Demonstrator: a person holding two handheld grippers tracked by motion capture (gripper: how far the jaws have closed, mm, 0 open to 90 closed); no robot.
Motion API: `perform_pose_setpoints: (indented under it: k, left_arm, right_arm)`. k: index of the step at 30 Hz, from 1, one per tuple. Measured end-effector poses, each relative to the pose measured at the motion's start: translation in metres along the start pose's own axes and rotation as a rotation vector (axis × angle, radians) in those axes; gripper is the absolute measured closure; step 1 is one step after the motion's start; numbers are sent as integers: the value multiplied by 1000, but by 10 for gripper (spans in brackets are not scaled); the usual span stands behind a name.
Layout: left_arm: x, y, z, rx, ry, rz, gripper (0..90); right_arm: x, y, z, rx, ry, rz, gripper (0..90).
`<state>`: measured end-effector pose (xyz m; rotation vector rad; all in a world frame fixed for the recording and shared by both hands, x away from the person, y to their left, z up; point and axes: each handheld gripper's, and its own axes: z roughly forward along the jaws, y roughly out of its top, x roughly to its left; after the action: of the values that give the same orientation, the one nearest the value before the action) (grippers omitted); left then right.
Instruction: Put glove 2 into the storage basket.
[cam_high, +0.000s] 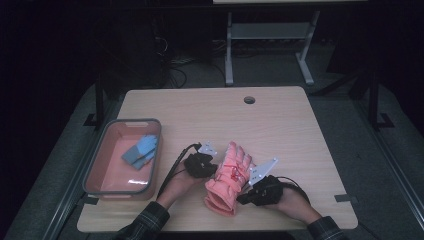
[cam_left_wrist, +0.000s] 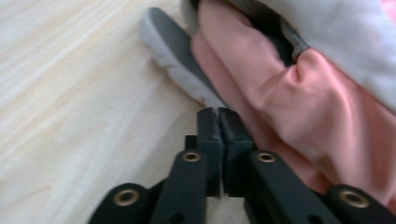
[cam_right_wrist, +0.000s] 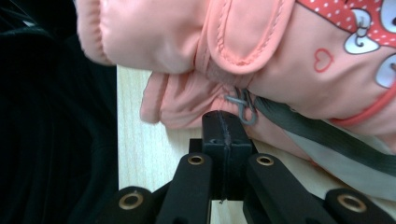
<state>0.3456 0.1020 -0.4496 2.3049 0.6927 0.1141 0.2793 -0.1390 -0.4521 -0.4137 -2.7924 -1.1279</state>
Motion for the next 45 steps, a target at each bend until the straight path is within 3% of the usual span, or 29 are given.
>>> perform_pose_setpoints:
  k: [3,5,8,12,15,17,22,32,38,45]
  left_arm:
    - [4,0,-12,-6,20,-23,780]
    - [7,1,-24,-17,22,-48,725]
    - [7,5,-36,-30,34,-70,593]
    - [5,11,-52,-54,35,-91,405]
    - [2,16,-59,-79,0,-101,277]
    - [-1,20,-60,-107,-50,-109,237]
    - [-10,31,-50,-81,-87,-75,182]
    - [-18,35,-15,-28,-118,-82,138]
    - [-11,24,4,7,-148,-110,125]
    - [-4,14,18,20,-216,-184,125]
  right_arm:
    - [0,0,-13,-22,-21,31,900]
    - [-2,0,-26,-59,-43,79,900]
    - [-10,2,-45,-115,-104,105,900]
    - [-18,9,-54,-174,-166,123,900]
    - [-23,14,-49,-194,-189,134,900]
    - [-25,15,-45,-185,-196,135,900]
    - [-31,14,-34,-158,-221,155,900]
    - [-32,10,-14,-88,-230,164,900]
    - [-32,8,-8,-68,-241,158,900]
    - [-30,7,-4,-53,-255,159,900]
